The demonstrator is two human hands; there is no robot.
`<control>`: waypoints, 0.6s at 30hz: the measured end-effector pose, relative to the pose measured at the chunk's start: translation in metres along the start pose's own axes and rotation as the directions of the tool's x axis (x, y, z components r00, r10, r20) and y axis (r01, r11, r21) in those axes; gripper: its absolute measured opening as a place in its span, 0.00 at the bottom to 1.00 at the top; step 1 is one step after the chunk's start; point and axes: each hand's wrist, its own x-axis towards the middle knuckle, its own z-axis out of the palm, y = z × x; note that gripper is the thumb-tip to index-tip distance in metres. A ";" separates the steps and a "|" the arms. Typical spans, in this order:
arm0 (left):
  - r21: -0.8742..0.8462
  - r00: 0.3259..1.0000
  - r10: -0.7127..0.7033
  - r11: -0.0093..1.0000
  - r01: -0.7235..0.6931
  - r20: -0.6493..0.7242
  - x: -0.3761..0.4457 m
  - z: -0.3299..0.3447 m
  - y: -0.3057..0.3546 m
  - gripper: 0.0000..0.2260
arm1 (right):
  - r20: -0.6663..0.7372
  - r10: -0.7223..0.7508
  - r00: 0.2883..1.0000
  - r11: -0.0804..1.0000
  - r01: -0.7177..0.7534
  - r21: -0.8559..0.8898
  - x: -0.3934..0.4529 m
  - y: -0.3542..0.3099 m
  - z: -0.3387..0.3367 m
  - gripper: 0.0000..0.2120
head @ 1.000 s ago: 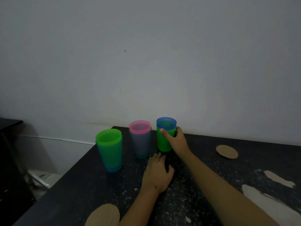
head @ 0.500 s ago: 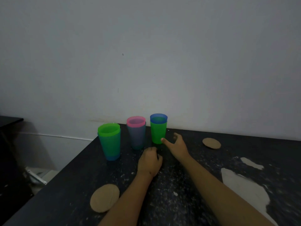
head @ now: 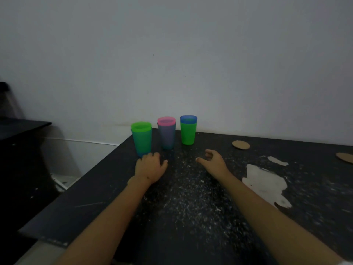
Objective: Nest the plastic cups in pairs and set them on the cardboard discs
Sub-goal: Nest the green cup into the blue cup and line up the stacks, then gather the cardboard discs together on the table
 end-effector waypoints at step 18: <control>-0.046 0.986 -0.099 0.993 0.106 0.137 -0.057 -0.008 -0.014 0.27 | 0.067 -0.200 0.977 0.977 0.204 -0.055 -0.062 -0.028 -0.024 0.30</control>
